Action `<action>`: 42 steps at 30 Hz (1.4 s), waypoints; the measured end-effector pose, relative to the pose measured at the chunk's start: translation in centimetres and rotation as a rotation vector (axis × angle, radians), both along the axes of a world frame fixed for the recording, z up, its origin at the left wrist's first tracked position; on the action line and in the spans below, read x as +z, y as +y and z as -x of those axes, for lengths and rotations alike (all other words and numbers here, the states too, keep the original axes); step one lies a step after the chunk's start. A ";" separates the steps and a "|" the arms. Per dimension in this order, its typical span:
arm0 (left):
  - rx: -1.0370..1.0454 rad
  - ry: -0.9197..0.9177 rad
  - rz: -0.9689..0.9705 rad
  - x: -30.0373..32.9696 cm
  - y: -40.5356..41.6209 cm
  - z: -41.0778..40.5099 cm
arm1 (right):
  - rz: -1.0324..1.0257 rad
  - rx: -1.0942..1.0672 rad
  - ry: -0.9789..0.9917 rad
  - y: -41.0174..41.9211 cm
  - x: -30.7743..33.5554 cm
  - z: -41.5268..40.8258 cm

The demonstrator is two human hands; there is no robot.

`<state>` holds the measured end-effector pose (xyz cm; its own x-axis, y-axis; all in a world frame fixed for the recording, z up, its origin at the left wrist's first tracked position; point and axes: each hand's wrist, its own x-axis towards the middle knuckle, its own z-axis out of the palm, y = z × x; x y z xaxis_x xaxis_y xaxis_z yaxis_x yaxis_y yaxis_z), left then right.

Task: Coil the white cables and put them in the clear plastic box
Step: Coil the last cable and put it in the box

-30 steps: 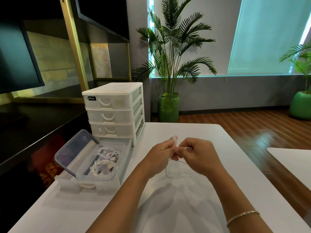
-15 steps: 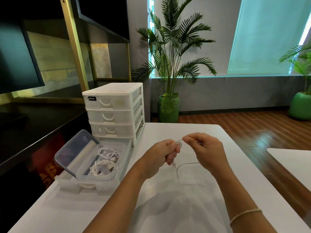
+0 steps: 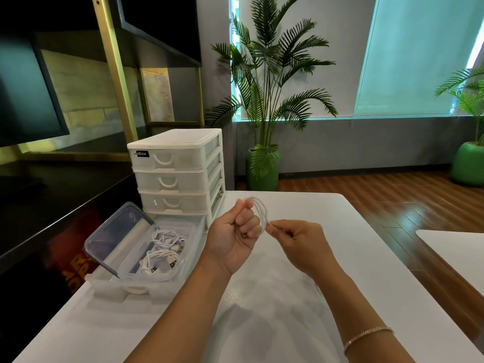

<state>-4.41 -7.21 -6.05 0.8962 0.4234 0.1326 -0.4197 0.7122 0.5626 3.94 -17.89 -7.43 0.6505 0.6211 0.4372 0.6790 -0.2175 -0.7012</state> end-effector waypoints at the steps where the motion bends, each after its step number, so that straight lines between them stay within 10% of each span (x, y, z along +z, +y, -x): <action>1: 0.029 0.011 0.010 -0.1 0.0 -0.2 | 0.046 0.022 -0.020 0.0 0.0 0.2; 5: 0.147 0.088 -0.117 -0.4 0.1 -0.5 | 0.221 0.091 -0.059 -0.2 0.1 0.4; 15: 0.465 0.617 -1.274 -1.3 -0.4 -0.4 | 0.239 0.084 -0.093 -1.4 1.6 0.1; 28: -0.070 0.489 -1.090 -1.0 -0.7 0.2 | 0.039 0.034 0.125 -1.4 1.1 -0.6; 42: -0.093 0.543 -1.077 -0.5 -2.5 -0.3 | -0.048 -0.110 0.277 -0.3 0.9 -0.7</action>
<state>-4.07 -9.67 -6.52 0.9658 0.2582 -0.0251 0.0829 -0.2154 0.9730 4.66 -18.19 -6.54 0.8116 0.5227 0.2610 0.4345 -0.2412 -0.8678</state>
